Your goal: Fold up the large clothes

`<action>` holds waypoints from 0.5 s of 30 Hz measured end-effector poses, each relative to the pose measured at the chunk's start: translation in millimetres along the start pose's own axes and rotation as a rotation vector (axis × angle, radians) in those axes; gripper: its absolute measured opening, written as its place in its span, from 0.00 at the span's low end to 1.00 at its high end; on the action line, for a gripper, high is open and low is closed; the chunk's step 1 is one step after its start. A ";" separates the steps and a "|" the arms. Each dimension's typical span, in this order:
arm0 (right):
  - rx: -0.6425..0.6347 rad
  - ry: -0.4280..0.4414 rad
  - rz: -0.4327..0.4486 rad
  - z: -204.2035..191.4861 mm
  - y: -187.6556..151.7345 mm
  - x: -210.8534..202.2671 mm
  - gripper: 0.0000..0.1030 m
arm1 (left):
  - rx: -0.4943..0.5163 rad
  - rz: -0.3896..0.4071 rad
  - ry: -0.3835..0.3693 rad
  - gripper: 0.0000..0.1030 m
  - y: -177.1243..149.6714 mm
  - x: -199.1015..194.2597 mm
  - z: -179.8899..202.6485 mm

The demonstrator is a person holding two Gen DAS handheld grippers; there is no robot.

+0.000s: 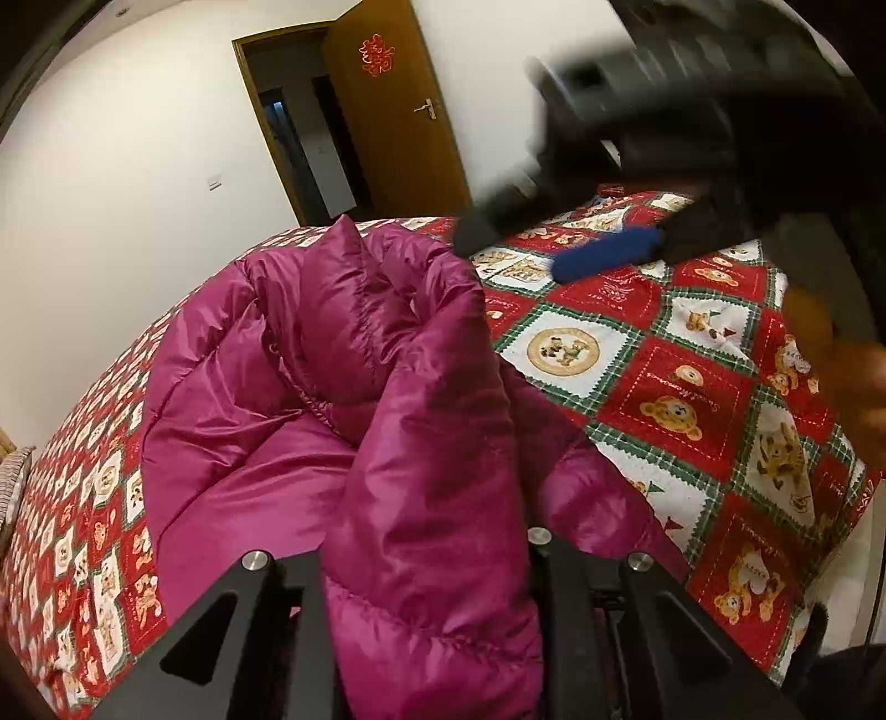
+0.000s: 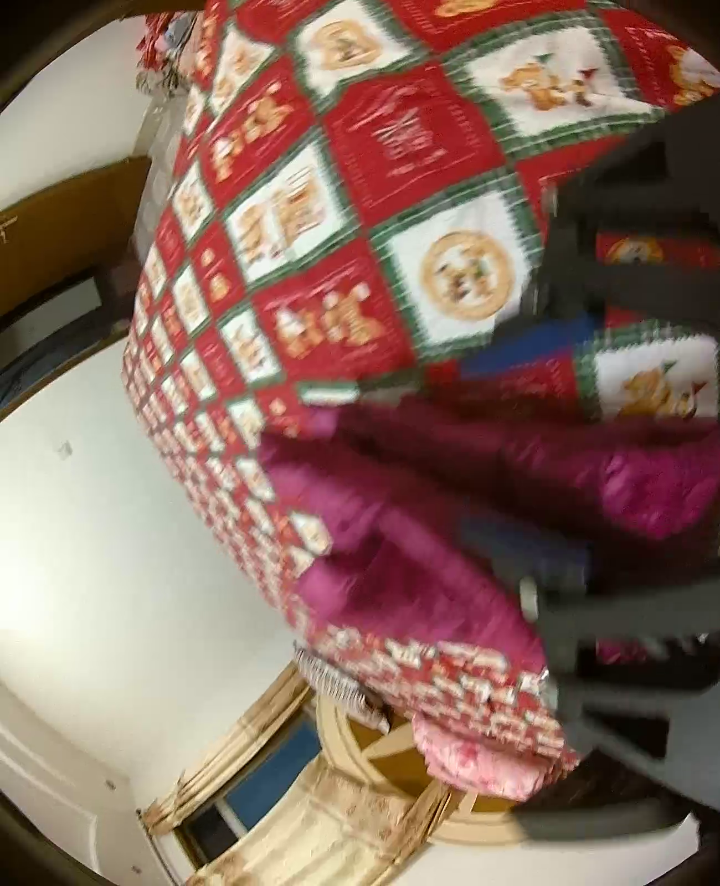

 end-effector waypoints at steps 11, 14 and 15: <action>-0.232 -0.036 -0.194 -46.6 3.3 64.4 0.22 | 0.036 0.003 -0.067 0.65 0.1 -15.0 15.6; -0.240 -0.056 -0.216 -39.2 2.7 71.7 0.18 | 0.077 0.030 -0.076 0.65 -4.3 -36.0 31.2; -0.233 -0.057 -0.225 -34.6 2.9 74.0 0.18 | 0.096 0.033 -0.075 0.65 -7.3 -42.6 36.6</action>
Point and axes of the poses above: each gripper's, at about its wrist camera, not at the fingertips, and x roughly the way its jaws point, z to its right, y to its top, the point moved 1 cm from there along x, roughly the way its jaws point, and after that the axes turned 8 degrees about -y, right-handed, at the moved point
